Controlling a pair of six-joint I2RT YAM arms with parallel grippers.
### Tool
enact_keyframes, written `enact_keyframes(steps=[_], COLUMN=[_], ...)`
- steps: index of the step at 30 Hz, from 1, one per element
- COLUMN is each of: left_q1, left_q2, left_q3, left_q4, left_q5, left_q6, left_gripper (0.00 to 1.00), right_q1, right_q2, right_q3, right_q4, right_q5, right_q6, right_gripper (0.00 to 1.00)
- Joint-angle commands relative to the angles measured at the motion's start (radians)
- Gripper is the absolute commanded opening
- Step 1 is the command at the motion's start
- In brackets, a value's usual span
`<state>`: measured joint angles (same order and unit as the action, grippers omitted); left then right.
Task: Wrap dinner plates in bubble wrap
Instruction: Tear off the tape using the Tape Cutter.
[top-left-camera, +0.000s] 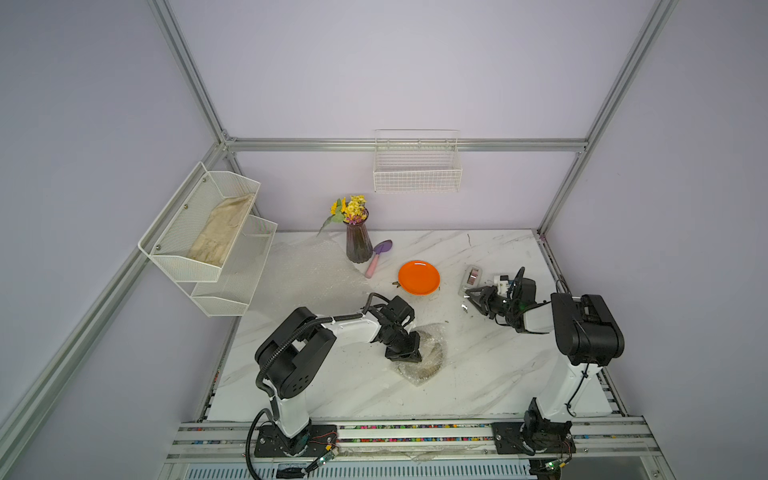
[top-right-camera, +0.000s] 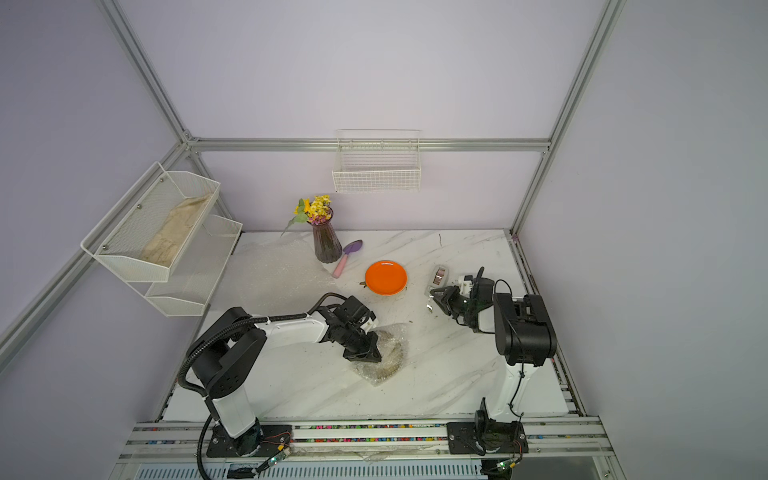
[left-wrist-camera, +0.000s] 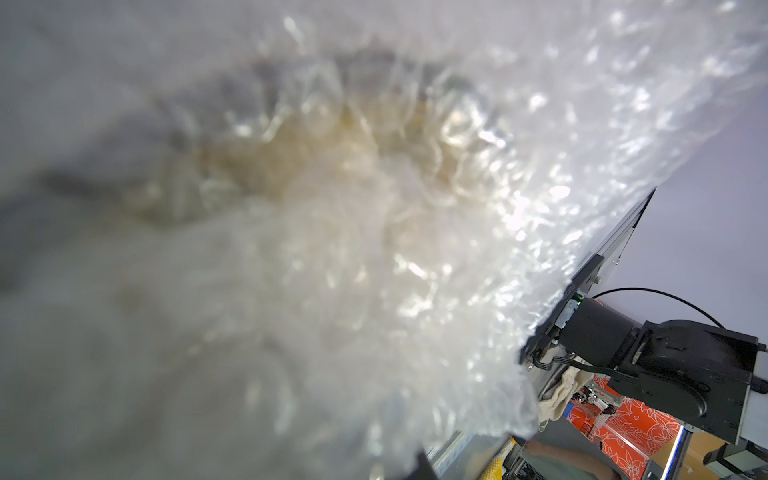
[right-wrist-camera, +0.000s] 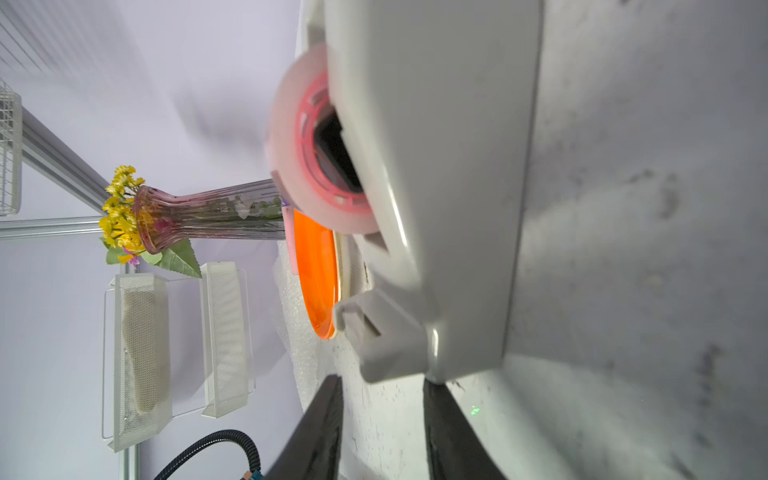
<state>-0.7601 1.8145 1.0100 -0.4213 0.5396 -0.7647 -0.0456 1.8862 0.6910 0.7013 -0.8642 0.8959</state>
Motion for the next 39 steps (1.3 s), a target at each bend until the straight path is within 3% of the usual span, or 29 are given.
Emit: enact_keyframes(steps=[1,15,19,20,29,39], left_q1=[-0.013,-0.013,-0.013,-0.013,-0.015,-0.019], left_q2=[0.083,0.076,0.075,0.075,0.076,0.069], left_q3=[-0.074,-0.076,-0.078,-0.079,-0.082,-0.091], left_q4=[-0.136,-0.136,-0.136,-0.136,-0.135,-0.135], left_q5=[-0.121,-0.124,-0.124,-0.124,-0.125,-0.130], left_q6=[0.007,0.002,0.001,0.001,-0.005,-0.013], left_gripper=[0.10,0.10,0.10,0.10,0.10,0.10], right_q1=[0.000,0.000,0.000,0.001,0.070,0.084], right_q2=[0.024,0.070,0.066,0.061,0.021,-0.030], right_q3=[0.010,0.046,0.051,0.057,0.159,0.189], right_q4=[0.101,0.134,0.114,0.077,-0.623,-0.750], right_q5=[-0.011,-0.010,0.000,0.011,0.272,0.446], right_q6=[0.028,0.069,0.071,0.059,-0.081,-0.152], right_gripper=[0.33,0.19,0.05,0.00,0.00,0.00])
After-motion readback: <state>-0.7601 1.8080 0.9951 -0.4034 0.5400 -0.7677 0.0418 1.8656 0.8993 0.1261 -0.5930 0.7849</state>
